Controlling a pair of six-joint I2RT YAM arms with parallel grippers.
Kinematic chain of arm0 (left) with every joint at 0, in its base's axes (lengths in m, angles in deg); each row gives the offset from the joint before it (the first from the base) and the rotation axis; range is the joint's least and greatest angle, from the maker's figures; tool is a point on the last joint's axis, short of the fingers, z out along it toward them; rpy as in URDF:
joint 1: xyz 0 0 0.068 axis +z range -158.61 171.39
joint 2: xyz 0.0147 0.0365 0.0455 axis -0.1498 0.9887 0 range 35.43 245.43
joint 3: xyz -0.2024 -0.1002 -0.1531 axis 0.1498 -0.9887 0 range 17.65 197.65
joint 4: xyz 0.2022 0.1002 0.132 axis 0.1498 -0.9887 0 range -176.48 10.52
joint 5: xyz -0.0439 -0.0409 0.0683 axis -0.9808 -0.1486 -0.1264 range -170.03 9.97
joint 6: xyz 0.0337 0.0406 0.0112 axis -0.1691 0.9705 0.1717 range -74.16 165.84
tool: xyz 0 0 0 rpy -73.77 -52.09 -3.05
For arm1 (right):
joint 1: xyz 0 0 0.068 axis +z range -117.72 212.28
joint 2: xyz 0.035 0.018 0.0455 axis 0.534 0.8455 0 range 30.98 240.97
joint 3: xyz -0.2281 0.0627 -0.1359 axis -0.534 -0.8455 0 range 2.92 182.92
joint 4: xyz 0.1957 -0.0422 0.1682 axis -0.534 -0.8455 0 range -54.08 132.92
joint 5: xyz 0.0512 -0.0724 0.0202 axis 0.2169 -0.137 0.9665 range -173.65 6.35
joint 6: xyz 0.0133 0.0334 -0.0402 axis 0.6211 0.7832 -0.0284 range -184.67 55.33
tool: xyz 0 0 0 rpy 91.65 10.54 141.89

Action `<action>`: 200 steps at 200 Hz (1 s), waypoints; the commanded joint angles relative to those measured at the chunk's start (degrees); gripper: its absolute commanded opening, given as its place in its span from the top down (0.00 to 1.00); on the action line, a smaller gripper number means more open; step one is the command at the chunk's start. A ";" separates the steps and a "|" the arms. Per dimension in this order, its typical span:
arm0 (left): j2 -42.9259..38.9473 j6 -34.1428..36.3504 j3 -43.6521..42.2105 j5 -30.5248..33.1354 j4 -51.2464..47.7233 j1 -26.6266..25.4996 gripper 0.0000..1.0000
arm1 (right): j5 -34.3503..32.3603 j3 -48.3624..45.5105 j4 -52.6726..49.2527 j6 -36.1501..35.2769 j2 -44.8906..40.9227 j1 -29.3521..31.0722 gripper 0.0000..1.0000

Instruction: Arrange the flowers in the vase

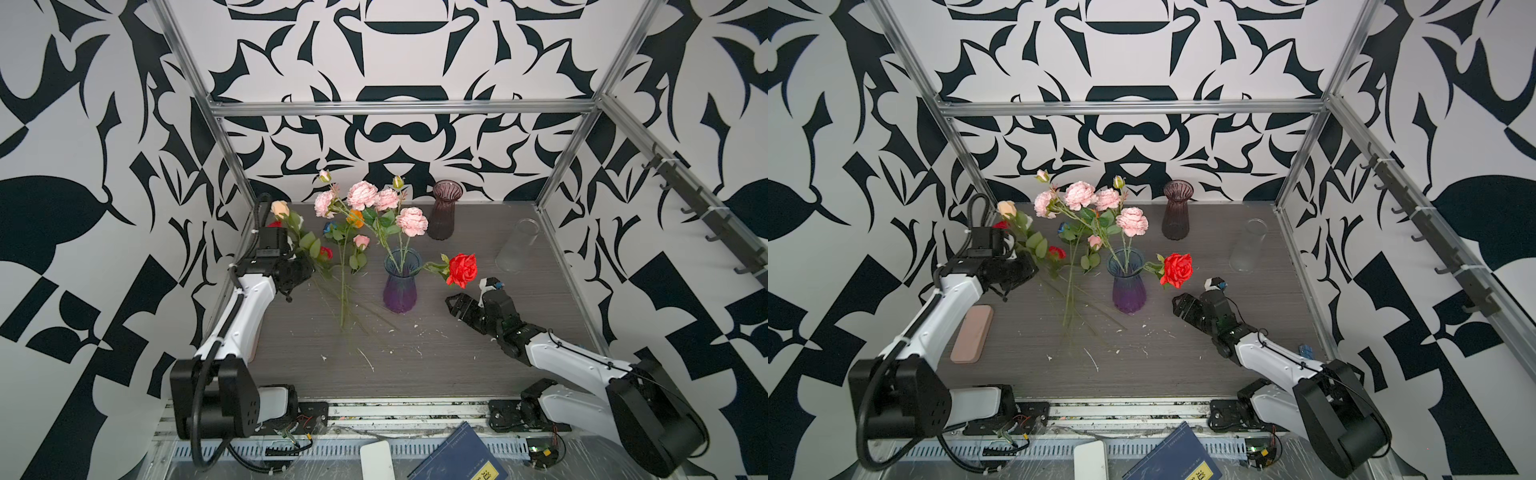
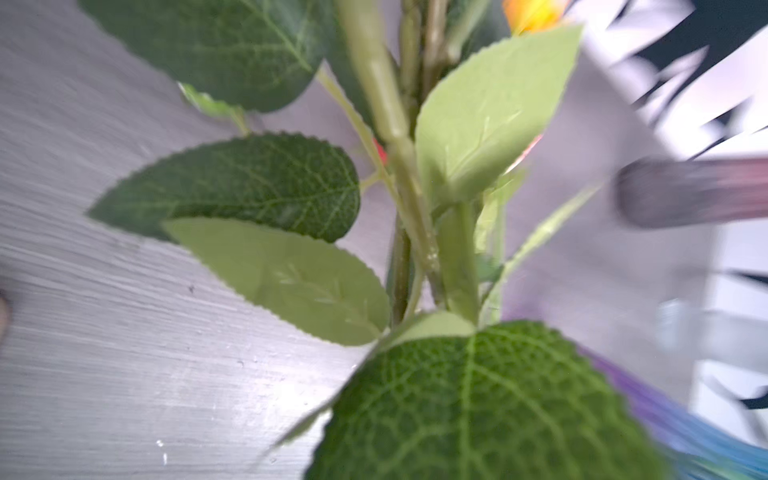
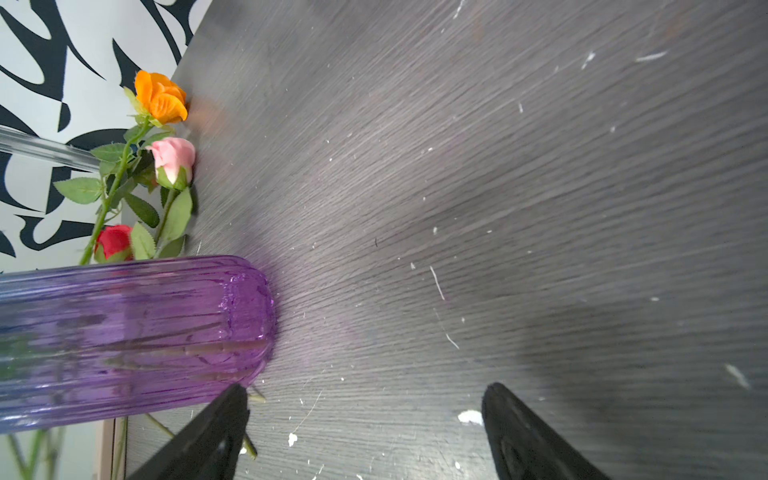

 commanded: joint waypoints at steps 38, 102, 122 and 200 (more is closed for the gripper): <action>-7.51 -0.97 3.44 -12.33 5.56 -0.10 1.00 | -0.47 0.88 0.21 -0.19 -1.57 -0.09 0.08; -7.83 2.97 8.97 5.66 -4.11 -1.66 1.00 | -0.63 0.66 0.15 -0.19 -2.08 -0.09 0.08; -6.43 0.56 11.11 21.43 -11.58 -1.66 1.00 | -0.57 0.62 0.22 -0.20 -2.07 -0.05 0.08; -9.09 5.99 11.77 12.13 -4.36 -6.32 0.88 | -0.30 0.96 0.37 -0.26 -1.46 -0.05 0.08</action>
